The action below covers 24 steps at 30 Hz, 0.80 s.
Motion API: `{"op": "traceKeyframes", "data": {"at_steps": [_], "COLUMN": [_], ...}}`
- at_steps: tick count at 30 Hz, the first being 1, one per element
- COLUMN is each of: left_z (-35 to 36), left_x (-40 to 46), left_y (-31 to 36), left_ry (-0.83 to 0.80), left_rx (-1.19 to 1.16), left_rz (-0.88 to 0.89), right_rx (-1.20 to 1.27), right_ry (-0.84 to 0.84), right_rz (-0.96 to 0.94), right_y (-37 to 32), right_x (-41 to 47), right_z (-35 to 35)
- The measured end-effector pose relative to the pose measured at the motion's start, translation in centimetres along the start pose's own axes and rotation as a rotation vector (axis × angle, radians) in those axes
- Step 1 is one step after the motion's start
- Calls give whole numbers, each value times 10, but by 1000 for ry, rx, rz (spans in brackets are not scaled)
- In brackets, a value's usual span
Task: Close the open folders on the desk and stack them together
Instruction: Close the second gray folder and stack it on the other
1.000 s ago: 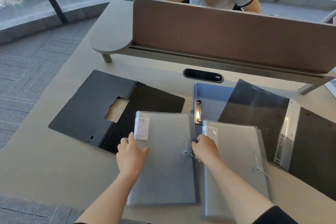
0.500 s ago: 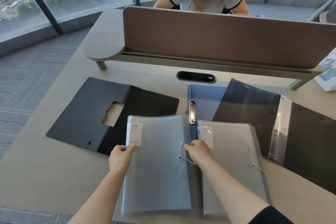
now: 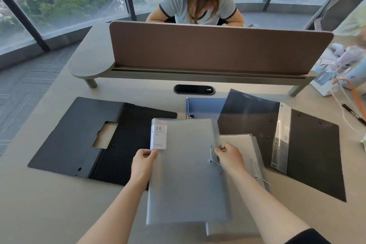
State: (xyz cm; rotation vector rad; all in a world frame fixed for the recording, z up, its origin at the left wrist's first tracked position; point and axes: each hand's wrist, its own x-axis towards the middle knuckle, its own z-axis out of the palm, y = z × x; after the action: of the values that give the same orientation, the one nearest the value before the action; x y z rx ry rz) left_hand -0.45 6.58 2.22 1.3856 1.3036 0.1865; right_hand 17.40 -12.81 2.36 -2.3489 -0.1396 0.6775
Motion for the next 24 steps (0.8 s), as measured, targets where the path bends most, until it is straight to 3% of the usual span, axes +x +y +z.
{"op": "traceKeyframes", "data": {"at_steps": [5,11,24], "left_z": [55,103,145], "left_x": [-18,-30,-43], "left_y": [1,-7,-16], "left_ry": [-173,-270,-191], "left_rx": [63,171,335], "left_rz": [-10,-32,17], "right_rx": [-61,-101,-280], "right_ry": [74,112,158], "right_rz": [80,156,198], "right_y": [49,97,126], "right_x": [11,21,31], "right_z": [-45,-73,-89]}}
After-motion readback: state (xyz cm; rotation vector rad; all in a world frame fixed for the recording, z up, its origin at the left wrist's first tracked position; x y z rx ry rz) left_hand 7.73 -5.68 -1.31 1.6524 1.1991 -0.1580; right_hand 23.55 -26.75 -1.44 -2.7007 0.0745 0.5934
